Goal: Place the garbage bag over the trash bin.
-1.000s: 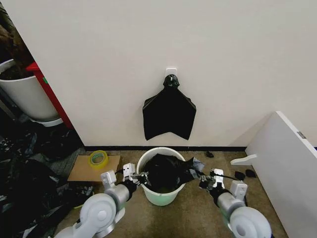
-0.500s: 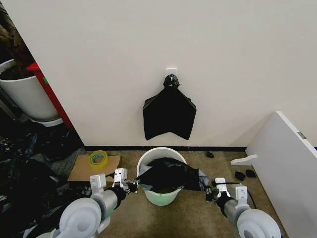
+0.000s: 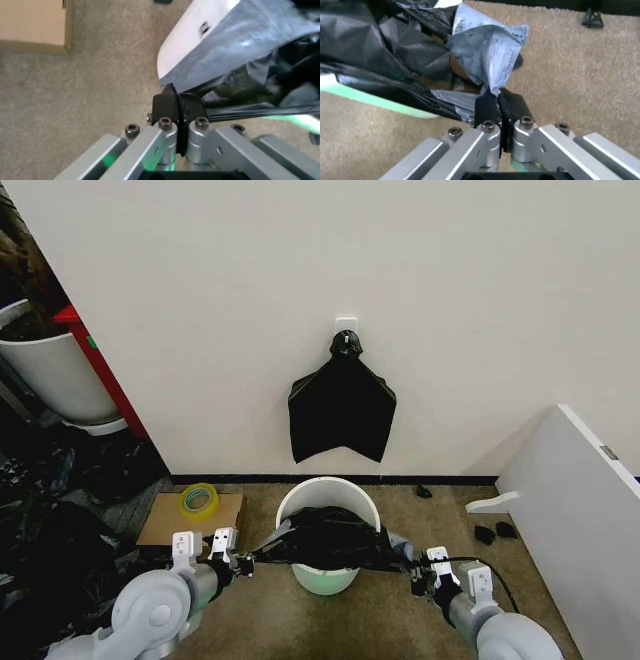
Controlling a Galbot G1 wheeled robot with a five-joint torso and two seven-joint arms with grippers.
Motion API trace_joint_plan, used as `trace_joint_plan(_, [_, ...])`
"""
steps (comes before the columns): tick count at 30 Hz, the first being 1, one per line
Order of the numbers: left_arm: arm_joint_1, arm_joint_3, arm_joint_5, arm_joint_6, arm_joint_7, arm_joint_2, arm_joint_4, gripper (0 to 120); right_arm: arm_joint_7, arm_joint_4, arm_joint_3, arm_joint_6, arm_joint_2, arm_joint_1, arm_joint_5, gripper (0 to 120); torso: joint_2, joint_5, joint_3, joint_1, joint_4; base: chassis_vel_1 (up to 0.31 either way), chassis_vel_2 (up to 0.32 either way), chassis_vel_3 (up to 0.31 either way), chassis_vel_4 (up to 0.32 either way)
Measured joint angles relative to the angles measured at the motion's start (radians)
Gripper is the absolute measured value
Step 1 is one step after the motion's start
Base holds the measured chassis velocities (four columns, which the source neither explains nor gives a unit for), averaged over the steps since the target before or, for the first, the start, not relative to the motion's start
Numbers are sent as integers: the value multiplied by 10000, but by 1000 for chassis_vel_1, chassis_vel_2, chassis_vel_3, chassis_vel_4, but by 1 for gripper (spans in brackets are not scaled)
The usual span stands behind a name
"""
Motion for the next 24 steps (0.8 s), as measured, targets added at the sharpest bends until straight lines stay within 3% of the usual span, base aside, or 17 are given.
trace_joint_plan(7, [1, -21, -61, 114, -96, -27, -27, 0, -9, 41, 30, -248, -22, -147, -244, 0, 0, 2, 1, 0, 1, 0, 0, 0, 0])
trace_joint_plan(15, [127, -145, -1031, 290, -587, 203, -1316, 0, 72, 1176, 300, -556, -165, -664, 46, 0, 1, 2, 0, 0, 0, 0, 0, 0, 0])
trace_joint_plan(17, [184, -144, -1191, 641, -888, 257, -1665, 0, 138, 1441, 166, -750, -203, -784, 137, 0, 0, 2, -1, 0, 0, 0, 0, 0, 0])
trace_joint_plan(24, [241, -376, -1841, 1112, -1589, 514, -1328, 0, 93, 1011, 115, -946, -282, -1051, -268, 0, 0, 1, -1, 0, 0, 0, 0, 0, 0])
